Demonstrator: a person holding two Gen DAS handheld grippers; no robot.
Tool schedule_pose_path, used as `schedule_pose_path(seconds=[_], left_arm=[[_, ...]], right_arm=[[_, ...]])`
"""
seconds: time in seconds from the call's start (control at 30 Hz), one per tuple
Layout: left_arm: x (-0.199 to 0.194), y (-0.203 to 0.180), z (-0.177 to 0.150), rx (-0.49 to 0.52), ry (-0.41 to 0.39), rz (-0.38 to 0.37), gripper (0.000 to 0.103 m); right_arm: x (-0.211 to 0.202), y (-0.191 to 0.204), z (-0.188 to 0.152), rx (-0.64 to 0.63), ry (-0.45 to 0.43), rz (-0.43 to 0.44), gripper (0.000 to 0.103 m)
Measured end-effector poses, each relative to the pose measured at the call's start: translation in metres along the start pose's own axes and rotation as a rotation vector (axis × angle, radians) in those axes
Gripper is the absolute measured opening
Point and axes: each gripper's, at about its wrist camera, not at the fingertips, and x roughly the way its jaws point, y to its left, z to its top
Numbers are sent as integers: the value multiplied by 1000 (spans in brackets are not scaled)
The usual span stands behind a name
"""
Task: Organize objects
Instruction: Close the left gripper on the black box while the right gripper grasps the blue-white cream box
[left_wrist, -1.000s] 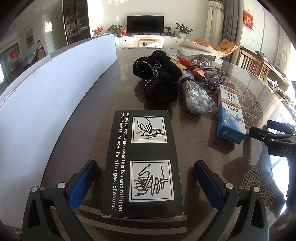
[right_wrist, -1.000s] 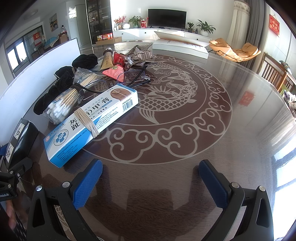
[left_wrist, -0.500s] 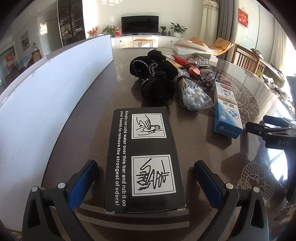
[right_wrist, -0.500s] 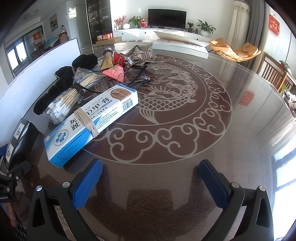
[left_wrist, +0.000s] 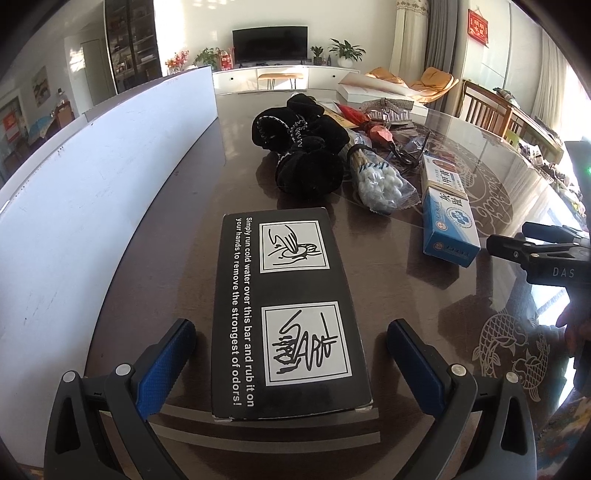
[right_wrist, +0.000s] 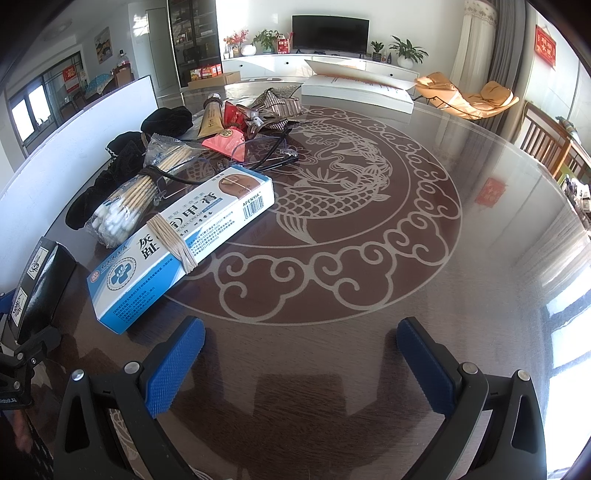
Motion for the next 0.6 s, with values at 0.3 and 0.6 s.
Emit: schedule_pose_path(seconds=[0.3,0.6], left_arm=[[-4,21,2,-104,-11,-71,103],[-3,19,0,-85,-14,-49,103]], right_arm=[[-20,30,55,169,1,173,103],[21,78,76,107,93,-66,102]])
